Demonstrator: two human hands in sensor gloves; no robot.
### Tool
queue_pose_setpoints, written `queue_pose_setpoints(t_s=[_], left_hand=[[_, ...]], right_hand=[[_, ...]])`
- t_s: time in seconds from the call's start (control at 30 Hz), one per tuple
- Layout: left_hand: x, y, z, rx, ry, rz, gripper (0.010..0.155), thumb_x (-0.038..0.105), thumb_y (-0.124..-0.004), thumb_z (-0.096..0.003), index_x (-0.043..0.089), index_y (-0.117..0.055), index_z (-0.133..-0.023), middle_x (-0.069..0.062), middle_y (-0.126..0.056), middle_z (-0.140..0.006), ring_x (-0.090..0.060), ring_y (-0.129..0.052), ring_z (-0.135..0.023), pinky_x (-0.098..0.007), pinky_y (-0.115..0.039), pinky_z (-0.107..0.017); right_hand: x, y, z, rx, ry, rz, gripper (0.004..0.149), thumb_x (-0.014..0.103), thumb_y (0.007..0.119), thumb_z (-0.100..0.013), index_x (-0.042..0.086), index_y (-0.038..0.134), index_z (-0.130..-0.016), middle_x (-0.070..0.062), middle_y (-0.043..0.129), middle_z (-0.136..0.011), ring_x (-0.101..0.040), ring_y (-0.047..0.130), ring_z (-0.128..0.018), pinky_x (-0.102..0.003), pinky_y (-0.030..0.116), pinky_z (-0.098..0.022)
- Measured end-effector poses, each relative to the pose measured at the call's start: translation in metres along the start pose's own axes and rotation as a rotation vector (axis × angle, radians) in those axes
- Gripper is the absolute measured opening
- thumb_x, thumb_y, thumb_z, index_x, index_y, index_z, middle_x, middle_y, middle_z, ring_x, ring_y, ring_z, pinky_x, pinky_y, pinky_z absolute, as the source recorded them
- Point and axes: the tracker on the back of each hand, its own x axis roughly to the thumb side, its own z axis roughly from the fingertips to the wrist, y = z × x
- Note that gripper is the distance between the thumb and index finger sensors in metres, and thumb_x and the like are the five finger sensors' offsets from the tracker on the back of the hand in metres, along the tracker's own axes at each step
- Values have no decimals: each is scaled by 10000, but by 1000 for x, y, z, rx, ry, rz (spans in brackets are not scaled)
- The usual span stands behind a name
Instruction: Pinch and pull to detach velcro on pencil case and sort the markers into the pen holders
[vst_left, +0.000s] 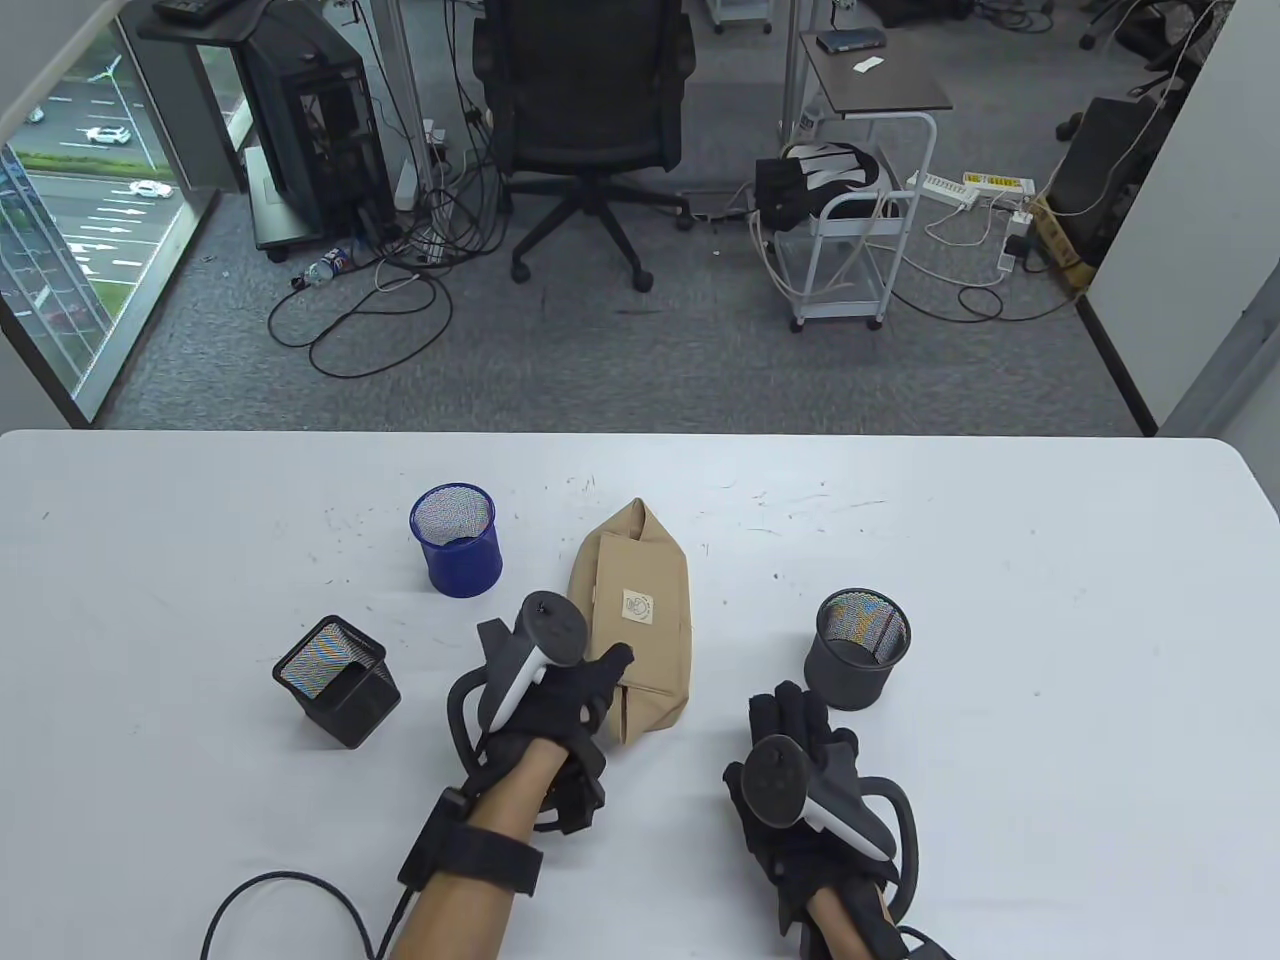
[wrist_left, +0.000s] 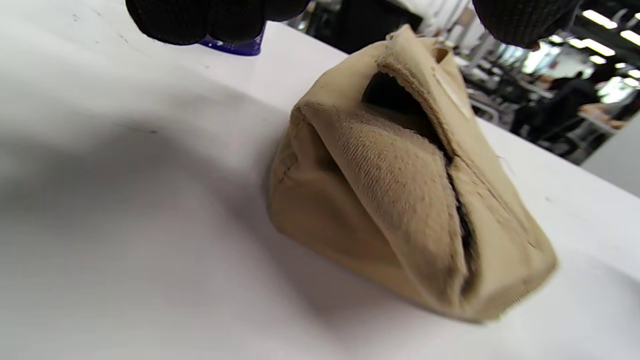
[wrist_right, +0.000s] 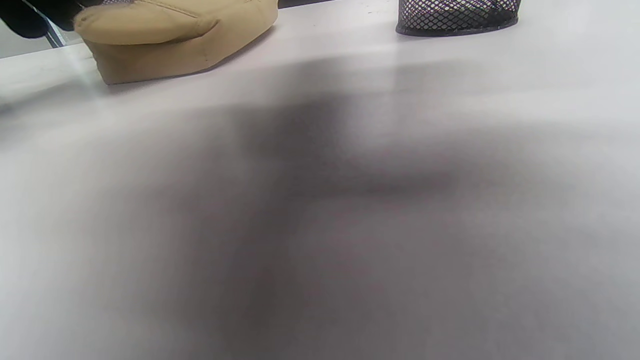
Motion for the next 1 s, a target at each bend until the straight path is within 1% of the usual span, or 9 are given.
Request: queue_pose_setpoints(t_s=[0.13, 0.2, 0.33, 0.47, 0.53, 0.63, 0.7, 0.77, 1.0], left_hand=[[15, -9, -29, -88, 137, -34, 1097, 710, -798, -439, 49, -359, -1195, -283, -391, -1255, -601, -381, -1099, -648, -577, -753], [18, -15, -43, -185, 202, -82, 1152, 723, -823, -406, 26, -350, -1191, -309, -369, -1248, -617, -320, -1088, -657, -544, -761], [15, -18, -54, -266, 254, 53, 1154, 649, -896, -388, 13, -359, -1187, -331, -238, -1242, -627, -204, -1075, -696, -457, -769], [17, -18, -51, -118, 310, 54, 979, 568, -973, -348, 63, -610, -1103, -305, -383, -1240, -626, -385, -1088, -689, -585, -737], [18, -16, -49, -96, 324, 72, 911, 535, -985, -349, 90, -659, -1074, -275, -457, -1236, -615, -446, -1088, -682, -625, -725], [20, -10, -40, -22, 317, 85, 777, 485, -982, -370, 155, -727, -1026, -217, -688, -1170, -553, -644, -1060, -640, -716, -691], [23, -5, -31, 33, 286, 96, 686, 426, -985, -383, 214, -749, -990, -171, -837, -1075, -467, -869, -956, -576, -827, -626], [23, 0, -22, 39, 243, 131, 637, 407, -979, -394, 220, -768, -966, -99, -986, -913, -325, -1073, -750, -479, -933, -520], [-9, 14, 16, 6, 43, 500, 643, 367, -961, -428, 169, -766, -1008, -117, -1031, -830, -331, -1109, -634, -444, -961, -441]], right_hand=[[1, 2, -1, 17, -4, 4, 731, 463, 455, -548, 119, 146, -1115, -182, 82, -1169, -413, 117, -1053, -611, 227, -691], [2, 3, -2, 25, -7, -1, 732, 462, 455, -548, 117, 147, -1116, -183, 81, -1169, -414, 118, -1053, -612, 227, -691], [3, 5, -4, 39, -11, 0, 729, 461, 456, -549, 120, 148, -1116, -183, 84, -1170, -414, 121, -1054, -611, 228, -692], [5, 6, -5, 47, -15, 3, 728, 462, 456, -549, 123, 149, -1116, -178, 85, -1172, -411, 122, -1056, -610, 229, -694], [5, 6, -4, 49, -17, 1, 726, 460, 457, -550, 123, 151, -1116, -179, 87, -1172, -411, 123, -1056, -610, 230, -694], [5, 5, -4, 46, -21, -1, 726, 459, 459, -550, 122, 154, -1117, -182, 90, -1172, -411, 127, -1057, -610, 232, -694], [5, 4, -3, 41, -23, -5, 725, 458, 460, -550, 124, 156, -1117, -176, 95, -1174, -410, 131, -1058, -609, 235, -694], [5, 5, -4, 44, -25, -6, 724, 457, 460, -551, 124, 156, -1117, -179, 94, -1173, -412, 131, -1057, -609, 235, -694], [7, 4, -2, 32, -34, -4, 723, 456, 460, -552, 124, 155, -1117, -172, 95, -1174, -410, 132, -1058, -609, 237, -694]])
